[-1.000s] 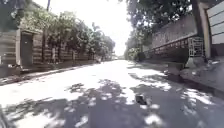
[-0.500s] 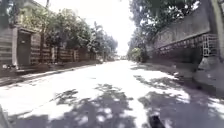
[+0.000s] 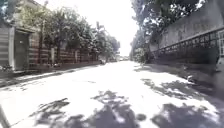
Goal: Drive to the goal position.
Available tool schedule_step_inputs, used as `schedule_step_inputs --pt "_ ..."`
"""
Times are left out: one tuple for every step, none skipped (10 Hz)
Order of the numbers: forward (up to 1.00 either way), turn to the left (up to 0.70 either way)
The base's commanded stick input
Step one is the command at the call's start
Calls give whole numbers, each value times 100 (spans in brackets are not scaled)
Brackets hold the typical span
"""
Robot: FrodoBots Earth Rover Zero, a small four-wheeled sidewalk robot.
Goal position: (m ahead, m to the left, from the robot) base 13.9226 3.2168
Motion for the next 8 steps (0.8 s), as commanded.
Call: schedule_step_inputs --pt "100 -38" --pt "100 -38" --pt "100 -38" --pt "100 -5" --pt "100 2" --pt "100 2" --pt "100 2" --pt "100 2"
